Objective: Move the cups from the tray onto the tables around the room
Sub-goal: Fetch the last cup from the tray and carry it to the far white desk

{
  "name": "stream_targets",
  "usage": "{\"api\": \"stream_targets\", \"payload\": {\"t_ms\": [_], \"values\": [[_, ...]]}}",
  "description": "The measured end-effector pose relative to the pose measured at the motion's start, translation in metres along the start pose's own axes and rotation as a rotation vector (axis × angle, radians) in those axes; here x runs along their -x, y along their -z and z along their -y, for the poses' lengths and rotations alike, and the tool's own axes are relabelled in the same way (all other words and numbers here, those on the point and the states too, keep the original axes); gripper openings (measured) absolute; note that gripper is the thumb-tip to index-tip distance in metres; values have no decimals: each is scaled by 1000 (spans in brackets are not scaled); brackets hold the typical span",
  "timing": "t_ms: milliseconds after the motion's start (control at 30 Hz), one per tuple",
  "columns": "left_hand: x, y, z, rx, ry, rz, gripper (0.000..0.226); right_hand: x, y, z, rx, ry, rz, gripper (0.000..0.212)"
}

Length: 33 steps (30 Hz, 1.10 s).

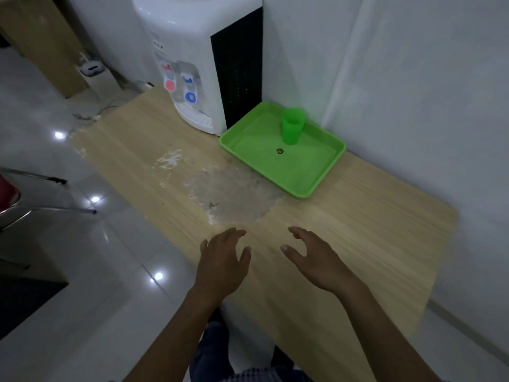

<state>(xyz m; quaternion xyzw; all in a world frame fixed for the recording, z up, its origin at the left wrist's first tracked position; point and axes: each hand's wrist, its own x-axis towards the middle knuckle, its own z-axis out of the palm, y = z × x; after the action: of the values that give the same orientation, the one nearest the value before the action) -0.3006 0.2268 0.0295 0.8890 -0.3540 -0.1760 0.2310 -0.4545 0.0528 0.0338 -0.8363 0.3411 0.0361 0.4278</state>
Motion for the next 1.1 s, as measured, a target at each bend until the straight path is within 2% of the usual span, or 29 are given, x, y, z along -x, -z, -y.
{"api": "stream_targets", "payload": {"t_ms": [300,433,600,900,1100], "values": [[-147,7,57,-80,-92,0,57,-85,-15,45,-49,-92,-227,59],[-204,-12,71,-127,-77,13,67,-128,-13,52,-5,-71,-379,52],[-248,-44,80,-205,-43,71,82,-169,-10,44,31,-52,-458,51],[-260,-68,94,-280,-67,-46,84,-235,-4,27,-44,-59,-463,77],[-264,-71,96,-295,-65,-62,84,-289,21,27,-89,-55,-594,96]]}}
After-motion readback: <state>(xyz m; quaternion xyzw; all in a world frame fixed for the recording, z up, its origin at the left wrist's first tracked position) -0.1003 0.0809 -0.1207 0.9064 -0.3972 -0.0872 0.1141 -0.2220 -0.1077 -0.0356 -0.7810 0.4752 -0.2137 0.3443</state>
